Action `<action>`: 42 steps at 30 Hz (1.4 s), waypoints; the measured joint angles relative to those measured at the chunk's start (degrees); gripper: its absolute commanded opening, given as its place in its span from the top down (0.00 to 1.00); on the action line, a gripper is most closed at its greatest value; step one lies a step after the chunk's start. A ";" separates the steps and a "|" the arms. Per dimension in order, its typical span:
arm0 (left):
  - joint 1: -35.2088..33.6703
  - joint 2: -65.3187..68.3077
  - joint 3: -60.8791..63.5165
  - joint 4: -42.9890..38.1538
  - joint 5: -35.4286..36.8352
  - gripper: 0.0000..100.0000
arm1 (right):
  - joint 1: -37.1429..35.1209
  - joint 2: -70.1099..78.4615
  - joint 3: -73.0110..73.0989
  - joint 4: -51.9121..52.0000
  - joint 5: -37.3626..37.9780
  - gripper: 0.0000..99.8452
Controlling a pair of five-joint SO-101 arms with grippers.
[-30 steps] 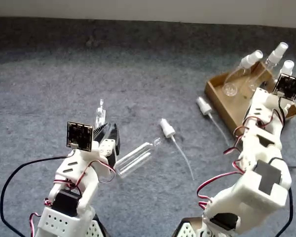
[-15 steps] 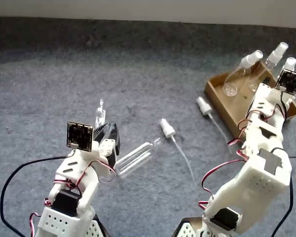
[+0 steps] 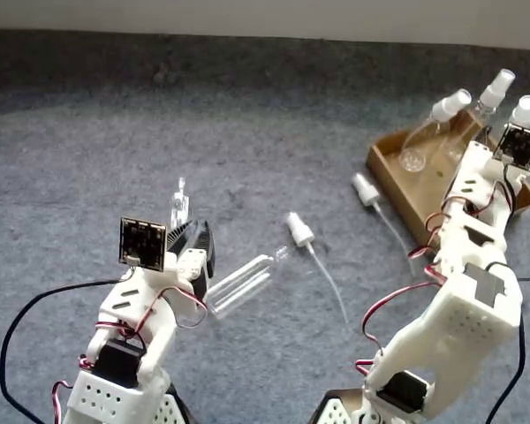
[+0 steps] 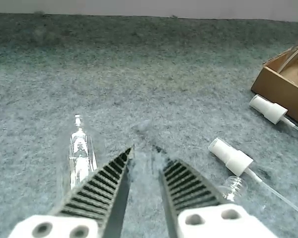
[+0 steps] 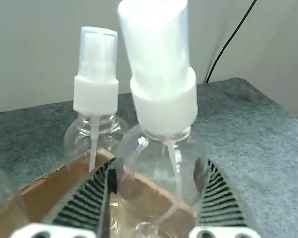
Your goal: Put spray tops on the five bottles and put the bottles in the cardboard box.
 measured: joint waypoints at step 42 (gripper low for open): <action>0.00 0.09 0.00 0.00 0.00 0.99 | -0.09 4.13 0.97 -1.67 0.00 0.89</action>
